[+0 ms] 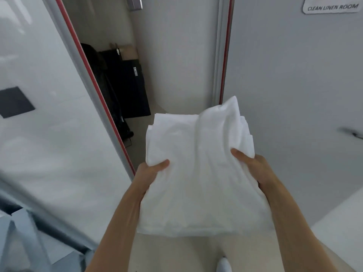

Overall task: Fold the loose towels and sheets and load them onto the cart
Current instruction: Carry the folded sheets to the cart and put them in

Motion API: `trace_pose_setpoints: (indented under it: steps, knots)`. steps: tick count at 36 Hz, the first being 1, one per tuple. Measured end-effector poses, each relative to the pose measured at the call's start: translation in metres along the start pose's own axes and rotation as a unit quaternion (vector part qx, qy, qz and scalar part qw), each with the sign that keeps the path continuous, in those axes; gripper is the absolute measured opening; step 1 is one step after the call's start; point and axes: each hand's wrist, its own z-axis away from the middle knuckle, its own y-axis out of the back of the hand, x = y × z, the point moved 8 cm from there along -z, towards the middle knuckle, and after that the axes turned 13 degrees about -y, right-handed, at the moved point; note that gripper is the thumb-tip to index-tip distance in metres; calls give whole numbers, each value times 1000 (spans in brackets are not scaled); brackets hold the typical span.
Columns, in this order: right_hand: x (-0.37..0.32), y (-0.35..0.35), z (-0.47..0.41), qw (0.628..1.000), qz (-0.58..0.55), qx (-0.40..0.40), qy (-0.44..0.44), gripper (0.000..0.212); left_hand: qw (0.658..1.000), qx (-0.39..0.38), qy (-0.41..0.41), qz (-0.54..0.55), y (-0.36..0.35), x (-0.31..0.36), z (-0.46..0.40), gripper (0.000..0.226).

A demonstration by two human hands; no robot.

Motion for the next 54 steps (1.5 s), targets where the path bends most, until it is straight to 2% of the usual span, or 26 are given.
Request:
trace_pose_setpoints:
  steps: [7,12,19,22,25,35,39,44,54]
  knots:
    - [-91,-30,-148,998,41,-40,-3,60,999,42,1,0,-26,28,-112,41]
    - [-155,-66,-227,994,79,-74,-7,57,997,75,9,12,-28,47,-181,44]
    - [-222,-125,-339,991,102,-88,-1,60,992,93,16,82,-20,52,-303,55]
    - [-248,-155,-394,991,103,-88,-2,61,993,85,13,86,-15,56,-372,52]
    - [-275,-180,-442,992,99,-80,2,53,993,81,-1,81,-12,67,-438,46]
    - [-389,-261,-590,993,104,-56,20,51,996,73,23,53,0,117,-644,49]
    - [-427,-293,-640,993,92,-73,18,45,996,79,15,31,9,139,-713,45]
    - [-468,-336,-719,992,81,-92,19,54,996,88,7,31,14,155,-802,37]
    - [-573,-446,-890,983,97,-151,32,49,990,135,-11,42,35,187,-982,34]
